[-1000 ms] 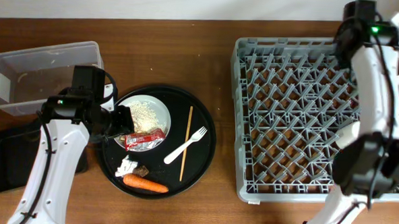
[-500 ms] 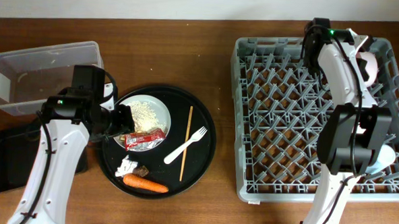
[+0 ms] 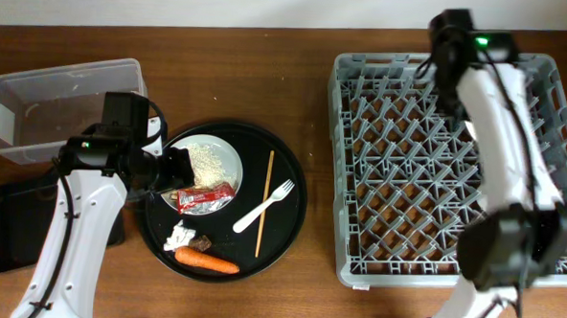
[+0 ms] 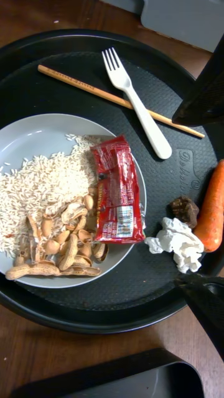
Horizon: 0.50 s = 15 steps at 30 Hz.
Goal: Sort waste into correct bins and load items into the dishwasher rack
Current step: 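Carry the pink bowl to the rack's upper right and release, then lower the right gripper onto the white plastic fork and grasp it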
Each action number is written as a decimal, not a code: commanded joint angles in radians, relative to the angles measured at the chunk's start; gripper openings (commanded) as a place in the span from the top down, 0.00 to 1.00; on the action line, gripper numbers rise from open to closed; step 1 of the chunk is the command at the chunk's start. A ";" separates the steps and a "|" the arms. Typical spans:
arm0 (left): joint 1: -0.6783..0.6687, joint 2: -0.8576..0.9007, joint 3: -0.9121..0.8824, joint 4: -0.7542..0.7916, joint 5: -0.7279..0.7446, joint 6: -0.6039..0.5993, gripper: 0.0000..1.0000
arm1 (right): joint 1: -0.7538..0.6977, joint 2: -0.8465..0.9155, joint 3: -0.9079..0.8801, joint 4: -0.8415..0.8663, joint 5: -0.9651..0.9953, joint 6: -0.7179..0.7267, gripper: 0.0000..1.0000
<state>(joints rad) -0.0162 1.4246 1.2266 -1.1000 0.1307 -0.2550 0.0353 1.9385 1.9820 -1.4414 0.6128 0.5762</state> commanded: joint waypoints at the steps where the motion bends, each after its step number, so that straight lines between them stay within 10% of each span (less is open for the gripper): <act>1: 0.004 -0.015 0.005 -0.001 0.011 -0.006 0.25 | -0.024 -0.167 0.002 -0.054 -0.249 -0.047 0.13; 6: 0.004 -0.015 0.005 -0.015 -0.030 -0.006 0.24 | 0.074 -0.199 -0.001 -0.163 -0.739 -0.160 0.08; 15: 0.005 -0.015 0.005 -0.054 -0.136 -0.007 0.20 | 0.598 0.042 -0.023 -0.013 -0.763 0.156 0.03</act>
<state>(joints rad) -0.0162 1.4246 1.2266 -1.1522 0.0139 -0.2550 0.5629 1.9194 1.9732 -1.4837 -0.1387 0.5987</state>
